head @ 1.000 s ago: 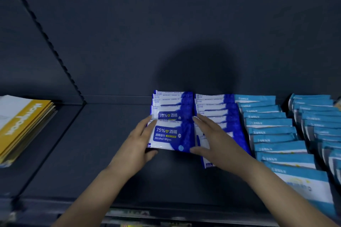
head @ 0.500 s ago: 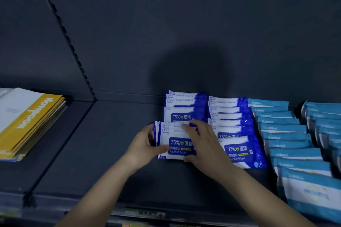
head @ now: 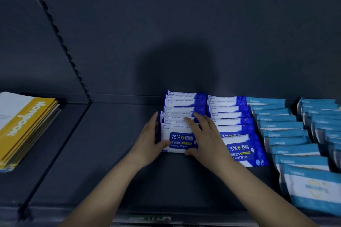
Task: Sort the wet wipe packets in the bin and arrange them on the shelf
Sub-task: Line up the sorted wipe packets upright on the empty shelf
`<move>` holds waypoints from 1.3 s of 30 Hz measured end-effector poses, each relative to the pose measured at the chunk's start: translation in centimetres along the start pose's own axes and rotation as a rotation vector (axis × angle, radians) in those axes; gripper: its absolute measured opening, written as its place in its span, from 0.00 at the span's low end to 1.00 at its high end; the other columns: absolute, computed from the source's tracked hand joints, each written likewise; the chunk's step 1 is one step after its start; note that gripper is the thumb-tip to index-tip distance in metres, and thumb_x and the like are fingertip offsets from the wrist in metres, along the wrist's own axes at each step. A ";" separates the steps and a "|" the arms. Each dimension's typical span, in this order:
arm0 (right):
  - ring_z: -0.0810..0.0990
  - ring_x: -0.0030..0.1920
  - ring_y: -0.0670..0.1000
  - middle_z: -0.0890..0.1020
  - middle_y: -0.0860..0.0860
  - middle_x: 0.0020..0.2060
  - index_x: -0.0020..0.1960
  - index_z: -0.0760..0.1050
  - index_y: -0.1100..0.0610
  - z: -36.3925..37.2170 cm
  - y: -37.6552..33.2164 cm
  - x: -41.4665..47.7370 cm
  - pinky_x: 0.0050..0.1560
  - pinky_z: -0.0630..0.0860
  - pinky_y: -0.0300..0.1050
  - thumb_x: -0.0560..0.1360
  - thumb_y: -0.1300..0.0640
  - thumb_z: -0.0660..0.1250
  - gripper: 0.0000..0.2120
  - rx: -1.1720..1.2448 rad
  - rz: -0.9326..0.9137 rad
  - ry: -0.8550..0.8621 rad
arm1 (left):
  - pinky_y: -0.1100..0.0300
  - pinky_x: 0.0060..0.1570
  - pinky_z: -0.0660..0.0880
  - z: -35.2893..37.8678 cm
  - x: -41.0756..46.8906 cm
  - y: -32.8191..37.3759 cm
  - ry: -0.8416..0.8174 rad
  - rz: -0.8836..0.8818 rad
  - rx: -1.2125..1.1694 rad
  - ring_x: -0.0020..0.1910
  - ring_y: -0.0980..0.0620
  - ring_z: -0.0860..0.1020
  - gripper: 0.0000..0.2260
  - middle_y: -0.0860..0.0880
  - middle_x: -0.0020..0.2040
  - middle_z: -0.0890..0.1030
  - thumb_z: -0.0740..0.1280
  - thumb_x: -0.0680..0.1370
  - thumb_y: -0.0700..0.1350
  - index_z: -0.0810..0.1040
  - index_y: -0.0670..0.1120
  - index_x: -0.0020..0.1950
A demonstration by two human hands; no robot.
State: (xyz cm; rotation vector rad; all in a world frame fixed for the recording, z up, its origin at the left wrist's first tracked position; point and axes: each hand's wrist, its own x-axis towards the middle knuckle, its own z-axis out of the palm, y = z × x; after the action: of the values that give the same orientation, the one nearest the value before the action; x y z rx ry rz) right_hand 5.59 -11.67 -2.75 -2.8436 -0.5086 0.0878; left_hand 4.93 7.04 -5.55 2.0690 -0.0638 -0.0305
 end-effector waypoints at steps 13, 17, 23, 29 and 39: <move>0.28 0.73 0.51 0.32 0.45 0.74 0.75 0.32 0.47 0.0 0.7 -1.7 0.73 0.33 0.57 0.71 0.39 0.67 0.50 -0.048 -0.075 -0.219 | 0.87 0.44 0.58 -0.6 -2.7 1.7 -0.220 -0.010 0.147 0.55 0.77 0.60 0.32 0.78 0.55 0.48 0.74 0.72 0.45 0.56 0.63 0.63; 0.38 0.76 0.51 0.40 0.48 0.76 0.77 0.41 0.52 0.8 0.6 -3.6 0.73 0.37 0.49 0.76 0.45 0.63 0.41 0.001 -0.065 -0.070 | 0.87 0.43 0.58 0.1 -3.0 1.8 -0.183 -0.035 0.147 0.56 0.73 0.63 0.32 0.70 0.62 0.57 0.70 0.75 0.40 0.57 0.58 0.71; 0.48 0.77 0.55 0.49 0.51 0.76 0.76 0.51 0.55 1.8 1.1 -4.5 0.74 0.47 0.48 0.75 0.52 0.67 0.37 0.012 -0.158 -0.019 | 0.87 0.53 0.55 0.6 -3.5 1.8 -0.202 -0.069 0.267 0.69 0.65 0.49 0.34 0.55 0.77 0.42 0.66 0.78 0.39 0.51 0.51 0.77; 0.82 0.54 0.56 0.81 0.55 0.55 0.56 0.80 0.59 2.2 2.4 -4.9 0.52 0.77 0.49 0.47 0.51 0.85 0.38 -0.037 -0.231 0.052 | 0.61 0.72 0.58 1.7 -5.7 1.1 -0.063 0.056 0.442 0.74 0.57 0.54 0.28 0.57 0.76 0.50 0.68 0.77 0.41 0.63 0.53 0.74; 0.57 0.73 0.52 0.61 0.51 0.73 0.74 0.60 0.56 0.7 0.5 -6.1 0.72 0.52 0.41 0.77 0.57 0.64 0.27 0.140 -0.281 0.074 | 0.53 0.59 0.74 1.2 -9.7 2.0 0.205 0.152 0.656 0.65 0.47 0.71 0.23 0.50 0.70 0.70 0.72 0.74 0.46 0.73 0.49 0.68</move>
State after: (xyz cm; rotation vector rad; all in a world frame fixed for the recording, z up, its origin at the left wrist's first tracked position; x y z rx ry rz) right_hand -0.07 -14.10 -3.51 -2.6001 -0.8432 -0.0316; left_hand -4.84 5.55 -4.39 2.7021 -0.1159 0.3367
